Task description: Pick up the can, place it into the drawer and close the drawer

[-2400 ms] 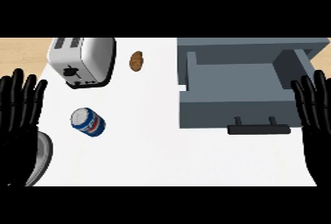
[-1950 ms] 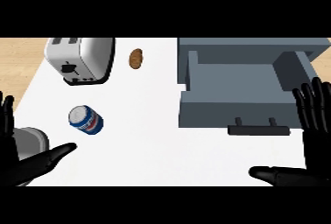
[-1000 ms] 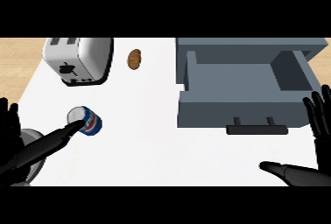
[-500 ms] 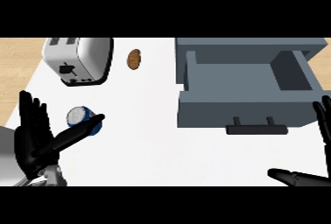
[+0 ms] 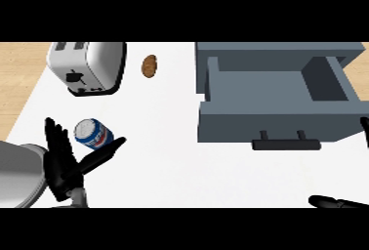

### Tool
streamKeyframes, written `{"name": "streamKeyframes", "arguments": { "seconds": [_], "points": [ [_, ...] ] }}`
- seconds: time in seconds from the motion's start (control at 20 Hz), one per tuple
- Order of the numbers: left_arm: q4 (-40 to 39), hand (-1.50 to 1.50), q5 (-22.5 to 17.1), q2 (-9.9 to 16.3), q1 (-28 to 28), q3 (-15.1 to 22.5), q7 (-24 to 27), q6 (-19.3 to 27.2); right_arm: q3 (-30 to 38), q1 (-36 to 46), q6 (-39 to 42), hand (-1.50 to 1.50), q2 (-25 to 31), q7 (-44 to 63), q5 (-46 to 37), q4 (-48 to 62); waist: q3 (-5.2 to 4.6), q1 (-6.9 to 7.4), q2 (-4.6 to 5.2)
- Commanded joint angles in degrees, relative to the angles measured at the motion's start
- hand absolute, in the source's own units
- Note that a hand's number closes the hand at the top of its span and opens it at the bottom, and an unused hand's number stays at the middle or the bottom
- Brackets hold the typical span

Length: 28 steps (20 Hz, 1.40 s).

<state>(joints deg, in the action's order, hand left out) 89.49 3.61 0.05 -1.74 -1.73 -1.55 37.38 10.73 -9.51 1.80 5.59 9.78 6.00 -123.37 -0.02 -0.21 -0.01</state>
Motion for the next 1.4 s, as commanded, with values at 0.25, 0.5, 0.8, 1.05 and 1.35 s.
{"name": "streamKeyframes", "arguments": {
  "seconds": [0.25, 0.5, 0.8, 1.05, 1.35],
  "points": [
    [-14.17, -1.50, -9.13, 0.56, 1.95, -6.49, 13.14, -3.01, 2.72, -1.07, 1.89, -1.50, 0.43, 3.72, 2.77, -4.60, 0.00, 0.00, -0.01],
    [-19.82, -1.50, -11.78, -0.04, 2.52, -6.02, 17.65, -2.12, 2.48, 1.58, 1.94, -1.50, -0.07, 2.19, 0.23, -0.28, 0.00, 0.11, 0.02],
    [-26.68, -1.50, -14.00, 0.23, 6.66, -9.14, 21.27, -4.13, 5.62, 0.38, 3.22, -1.50, -0.11, 3.34, 2.73, -2.63, 0.01, 0.03, -0.01],
    [-41.05, -1.50, -17.82, 1.80, 15.14, -15.24, 28.94, -6.70, 3.55, 3.03, 2.96, -1.50, -0.11, 3.05, -0.95, -0.09, -0.01, -0.03, 0.10],
    [-45.59, -1.50, -19.52, 4.21, 16.20, -16.05, 31.27, -8.88, 5.06, -1.76, 4.54, -1.50, -1.54, 6.61, 2.50, -7.57, 0.00, -0.13, 0.00]
  ]
}}
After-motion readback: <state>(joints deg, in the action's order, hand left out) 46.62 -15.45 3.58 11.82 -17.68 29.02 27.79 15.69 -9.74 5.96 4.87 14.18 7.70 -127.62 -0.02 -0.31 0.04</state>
